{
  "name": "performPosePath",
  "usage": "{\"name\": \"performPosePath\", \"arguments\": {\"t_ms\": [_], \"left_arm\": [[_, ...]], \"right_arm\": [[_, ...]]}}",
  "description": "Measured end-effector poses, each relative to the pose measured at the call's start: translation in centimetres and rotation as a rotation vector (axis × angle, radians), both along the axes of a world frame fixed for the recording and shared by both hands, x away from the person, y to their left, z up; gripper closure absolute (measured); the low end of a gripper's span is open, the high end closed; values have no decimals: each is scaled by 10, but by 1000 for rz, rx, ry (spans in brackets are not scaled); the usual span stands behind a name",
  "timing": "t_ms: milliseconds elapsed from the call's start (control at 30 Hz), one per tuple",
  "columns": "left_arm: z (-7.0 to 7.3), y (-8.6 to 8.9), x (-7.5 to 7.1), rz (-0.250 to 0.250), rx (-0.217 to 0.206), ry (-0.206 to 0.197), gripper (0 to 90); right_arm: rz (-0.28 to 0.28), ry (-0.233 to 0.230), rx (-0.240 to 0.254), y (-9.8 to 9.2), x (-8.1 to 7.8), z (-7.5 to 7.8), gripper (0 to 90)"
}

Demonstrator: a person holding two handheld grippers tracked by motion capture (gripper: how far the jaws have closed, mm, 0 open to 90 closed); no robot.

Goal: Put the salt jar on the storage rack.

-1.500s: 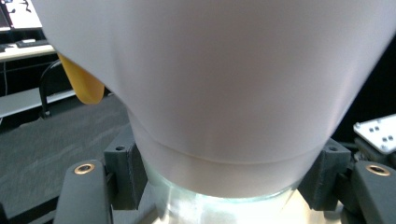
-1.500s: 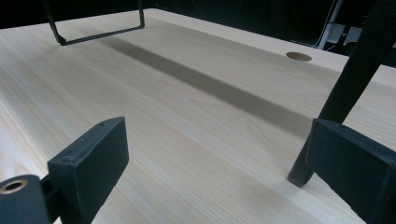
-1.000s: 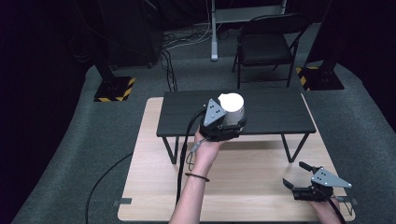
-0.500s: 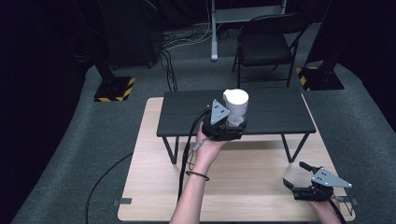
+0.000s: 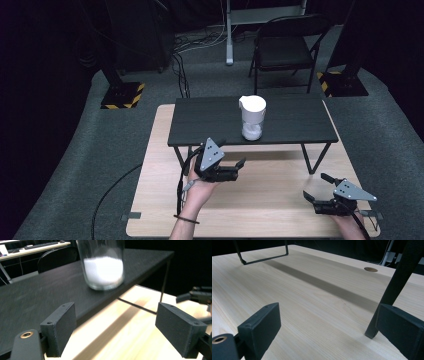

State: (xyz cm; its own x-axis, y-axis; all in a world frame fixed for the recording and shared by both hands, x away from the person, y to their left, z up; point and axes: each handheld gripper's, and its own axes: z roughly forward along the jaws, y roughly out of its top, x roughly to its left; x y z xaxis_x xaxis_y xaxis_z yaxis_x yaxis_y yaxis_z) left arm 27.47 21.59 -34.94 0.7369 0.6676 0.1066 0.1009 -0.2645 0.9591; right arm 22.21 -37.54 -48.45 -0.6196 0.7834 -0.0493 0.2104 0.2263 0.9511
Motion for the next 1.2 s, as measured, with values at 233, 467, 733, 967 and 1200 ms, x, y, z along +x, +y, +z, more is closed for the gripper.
{"name": "performPosePath", "arguments": {"t_ms": [233,467,733,967,1200], "left_arm": [[-31,29,-24,30,-21,32,161],[-74,46,-61,154,-26,54,161],[-106,59,-93,273,22,69,164],[-112,65,-92,276,38,80,155],[-114,68,-87,263,33,102,149]], "right_arm": [[-7,1,3,-1,-1,0,51],[-7,2,5,-1,-2,0,51],[-3,3,1,0,-1,0,51],[6,2,-3,0,0,1,52],[1,1,-3,-1,0,1,52]]}}
